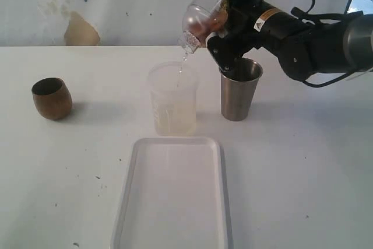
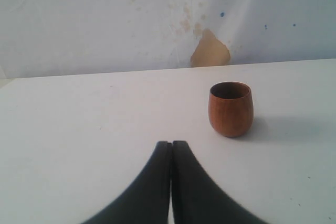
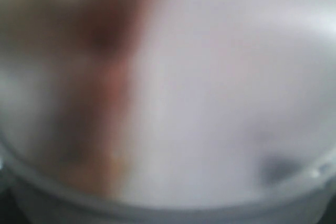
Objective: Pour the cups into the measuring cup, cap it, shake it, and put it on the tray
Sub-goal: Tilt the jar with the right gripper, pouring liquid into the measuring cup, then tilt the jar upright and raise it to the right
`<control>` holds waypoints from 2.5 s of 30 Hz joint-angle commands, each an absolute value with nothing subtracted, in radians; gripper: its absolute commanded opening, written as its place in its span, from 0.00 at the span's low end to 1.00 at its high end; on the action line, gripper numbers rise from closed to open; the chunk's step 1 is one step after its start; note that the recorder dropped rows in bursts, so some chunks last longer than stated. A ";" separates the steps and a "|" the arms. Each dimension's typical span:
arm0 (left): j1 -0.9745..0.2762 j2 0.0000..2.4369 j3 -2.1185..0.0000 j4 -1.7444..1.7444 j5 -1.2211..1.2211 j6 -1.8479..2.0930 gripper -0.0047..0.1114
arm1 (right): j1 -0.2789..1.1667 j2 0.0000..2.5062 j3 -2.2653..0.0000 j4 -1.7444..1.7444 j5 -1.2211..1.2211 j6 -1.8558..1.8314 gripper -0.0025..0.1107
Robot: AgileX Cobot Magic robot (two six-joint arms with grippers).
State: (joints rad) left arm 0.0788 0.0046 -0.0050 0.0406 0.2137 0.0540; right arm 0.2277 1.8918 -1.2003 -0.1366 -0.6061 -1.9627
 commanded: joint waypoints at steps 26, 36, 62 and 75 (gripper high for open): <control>0.078 0.000 0.000 0.034 0.202 0.053 0.05 | 0.228 1.875 -1.214 -0.185 -0.651 -2.066 0.02; 0.078 0.000 0.000 0.034 0.202 0.053 0.05 | 0.228 1.875 -1.224 -0.185 -0.651 -2.106 0.02; 0.078 0.000 0.000 0.034 0.202 0.053 0.05 | 0.228 1.875 -1.224 -0.201 -0.712 -2.130 0.02; 0.078 0.000 0.000 0.034 0.202 0.053 0.05 | 0.228 1.875 -1.224 -0.203 -0.712 -2.130 0.02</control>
